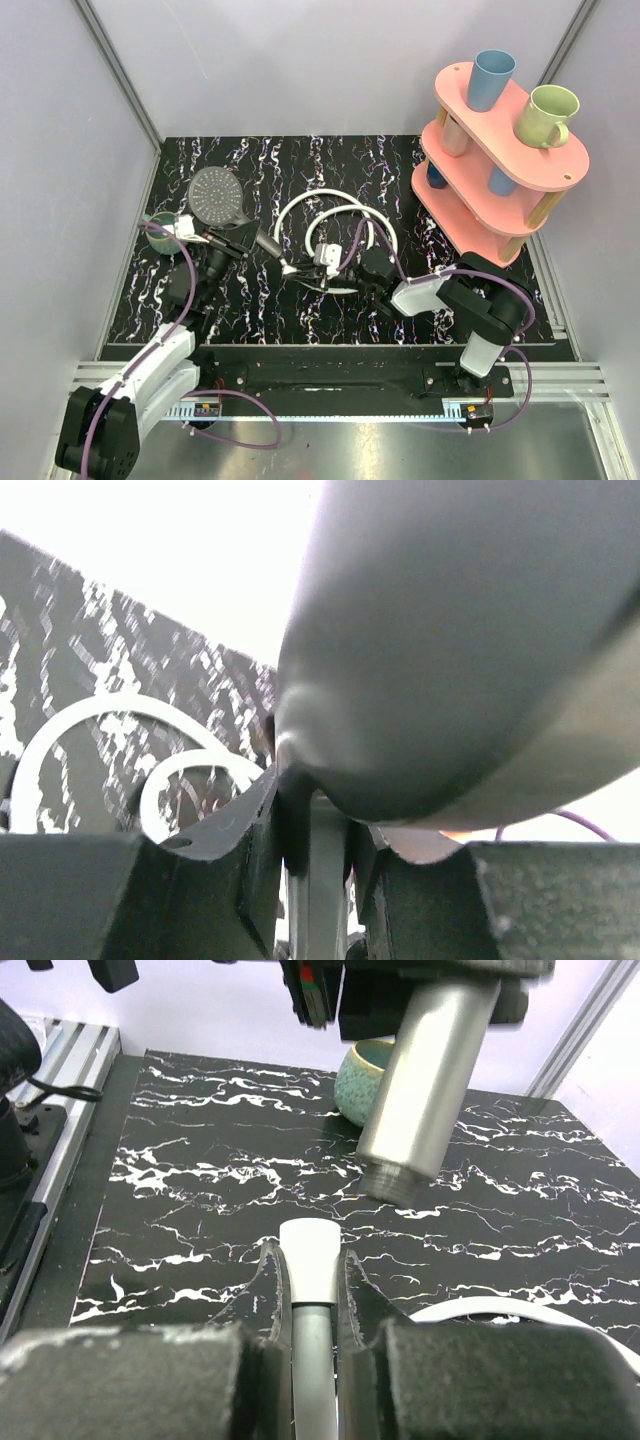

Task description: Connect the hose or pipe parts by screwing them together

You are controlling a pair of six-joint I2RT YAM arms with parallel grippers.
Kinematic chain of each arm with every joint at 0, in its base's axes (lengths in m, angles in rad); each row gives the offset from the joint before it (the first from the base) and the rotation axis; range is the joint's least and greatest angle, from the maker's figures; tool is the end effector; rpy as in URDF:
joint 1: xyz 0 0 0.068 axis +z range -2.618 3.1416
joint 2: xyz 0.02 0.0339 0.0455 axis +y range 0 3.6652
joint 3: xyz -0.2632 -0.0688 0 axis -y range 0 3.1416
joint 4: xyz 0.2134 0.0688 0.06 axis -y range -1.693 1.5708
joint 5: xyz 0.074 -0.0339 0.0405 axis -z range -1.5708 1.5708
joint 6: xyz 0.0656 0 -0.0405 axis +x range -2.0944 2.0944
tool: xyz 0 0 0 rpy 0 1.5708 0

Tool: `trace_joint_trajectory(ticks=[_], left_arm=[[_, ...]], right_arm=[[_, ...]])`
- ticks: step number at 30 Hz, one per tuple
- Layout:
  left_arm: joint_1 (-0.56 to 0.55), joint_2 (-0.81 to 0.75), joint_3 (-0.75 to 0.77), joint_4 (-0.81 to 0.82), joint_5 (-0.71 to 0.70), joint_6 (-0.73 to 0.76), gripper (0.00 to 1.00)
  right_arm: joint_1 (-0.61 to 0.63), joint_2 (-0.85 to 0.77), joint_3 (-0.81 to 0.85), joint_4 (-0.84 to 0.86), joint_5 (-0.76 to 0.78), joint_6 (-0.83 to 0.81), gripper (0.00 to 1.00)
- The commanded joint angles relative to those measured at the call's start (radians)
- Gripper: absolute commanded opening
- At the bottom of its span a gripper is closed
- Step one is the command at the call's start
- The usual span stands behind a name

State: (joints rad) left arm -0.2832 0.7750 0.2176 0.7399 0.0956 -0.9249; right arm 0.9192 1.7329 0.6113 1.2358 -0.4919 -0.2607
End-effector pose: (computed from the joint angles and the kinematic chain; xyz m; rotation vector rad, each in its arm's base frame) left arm 0.1728 -0.0568 0.2610 -0.3841 1.4241 -1.0629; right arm 0.1817 0.2893 0.2221 -1.1671 0.9960 0.8863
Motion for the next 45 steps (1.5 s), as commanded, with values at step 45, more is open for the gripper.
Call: trace_joint_trajectory(ticks=[45], left_arm=[[0.049,0.216,0.120,0.926,0.121,-0.100,0.00]], right_arm=[[-0.057,-0.099,0.182,0.264,0.124,0.077,0.00]])
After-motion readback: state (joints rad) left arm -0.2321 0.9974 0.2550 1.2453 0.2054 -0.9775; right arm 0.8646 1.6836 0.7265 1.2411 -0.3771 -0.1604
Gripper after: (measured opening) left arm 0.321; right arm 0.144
